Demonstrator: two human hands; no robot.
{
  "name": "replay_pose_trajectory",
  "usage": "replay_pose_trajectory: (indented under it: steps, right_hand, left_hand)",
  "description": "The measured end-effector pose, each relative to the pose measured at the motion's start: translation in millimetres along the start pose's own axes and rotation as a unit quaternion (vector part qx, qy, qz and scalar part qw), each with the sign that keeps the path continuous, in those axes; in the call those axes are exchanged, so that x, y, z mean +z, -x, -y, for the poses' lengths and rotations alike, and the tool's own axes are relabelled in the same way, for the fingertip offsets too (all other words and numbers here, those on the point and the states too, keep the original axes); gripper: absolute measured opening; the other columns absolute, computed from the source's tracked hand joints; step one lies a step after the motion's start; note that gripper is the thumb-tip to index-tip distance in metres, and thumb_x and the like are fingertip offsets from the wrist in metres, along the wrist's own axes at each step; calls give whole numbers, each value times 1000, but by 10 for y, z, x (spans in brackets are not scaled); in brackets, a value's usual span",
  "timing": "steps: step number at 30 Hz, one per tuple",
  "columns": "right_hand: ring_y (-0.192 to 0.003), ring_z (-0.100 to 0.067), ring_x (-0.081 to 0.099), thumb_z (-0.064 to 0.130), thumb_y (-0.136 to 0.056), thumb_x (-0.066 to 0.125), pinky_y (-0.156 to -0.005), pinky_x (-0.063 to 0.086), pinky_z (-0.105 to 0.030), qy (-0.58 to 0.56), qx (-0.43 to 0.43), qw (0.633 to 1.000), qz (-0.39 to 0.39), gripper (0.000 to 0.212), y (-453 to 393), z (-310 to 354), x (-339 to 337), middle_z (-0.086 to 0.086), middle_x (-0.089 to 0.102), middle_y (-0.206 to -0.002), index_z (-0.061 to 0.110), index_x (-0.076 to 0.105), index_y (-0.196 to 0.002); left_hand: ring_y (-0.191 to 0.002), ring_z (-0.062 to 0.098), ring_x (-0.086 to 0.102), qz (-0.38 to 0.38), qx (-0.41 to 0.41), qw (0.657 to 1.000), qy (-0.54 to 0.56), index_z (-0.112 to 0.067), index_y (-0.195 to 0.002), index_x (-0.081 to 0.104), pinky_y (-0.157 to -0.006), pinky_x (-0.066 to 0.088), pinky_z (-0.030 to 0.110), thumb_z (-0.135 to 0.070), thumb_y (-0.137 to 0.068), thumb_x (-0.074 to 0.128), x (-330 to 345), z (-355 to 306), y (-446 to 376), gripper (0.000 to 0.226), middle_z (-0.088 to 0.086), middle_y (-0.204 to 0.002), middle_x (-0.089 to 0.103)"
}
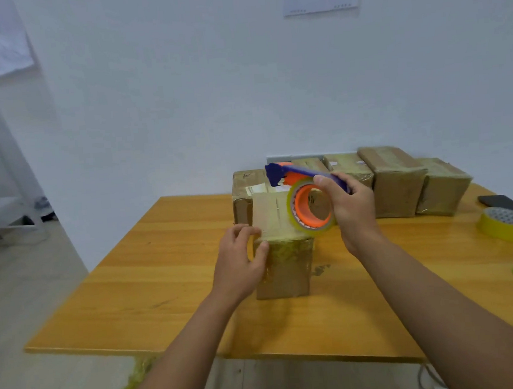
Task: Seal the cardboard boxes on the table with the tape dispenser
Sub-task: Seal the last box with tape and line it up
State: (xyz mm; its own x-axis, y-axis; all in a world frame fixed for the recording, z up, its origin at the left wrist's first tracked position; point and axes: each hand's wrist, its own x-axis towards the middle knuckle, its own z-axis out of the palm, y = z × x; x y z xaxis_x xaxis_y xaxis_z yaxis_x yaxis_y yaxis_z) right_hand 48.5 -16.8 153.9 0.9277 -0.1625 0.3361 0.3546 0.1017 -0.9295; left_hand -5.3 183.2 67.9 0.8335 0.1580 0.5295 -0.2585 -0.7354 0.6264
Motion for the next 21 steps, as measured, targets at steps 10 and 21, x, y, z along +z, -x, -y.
replay_pose_trajectory:
  steps: [10,21]
  right_hand:
    - [-100,-19,65,40,-75,80,-85,56,-34,-44,3,998,-50,32,-40,-13,-362,-3,68,-108,28,67,-102]
    - [-85,-6,63,27,-83,77,-81,54,-30,-62,-18,997,-50,14,-97,90,-545,12,66,-90,32,66,-90]
  left_hand:
    - [-86,20,59,-57,132,957,-251,-21,-88,64,-75,47,35,-60,-85,61,501,-573,-34,40,-2,-90,62]
    - [-91,19,58,-31,166,950,-262,-18,-101,66,-95,37,37,-30,-83,40,-76,-231,82,33,-2,-94,63]
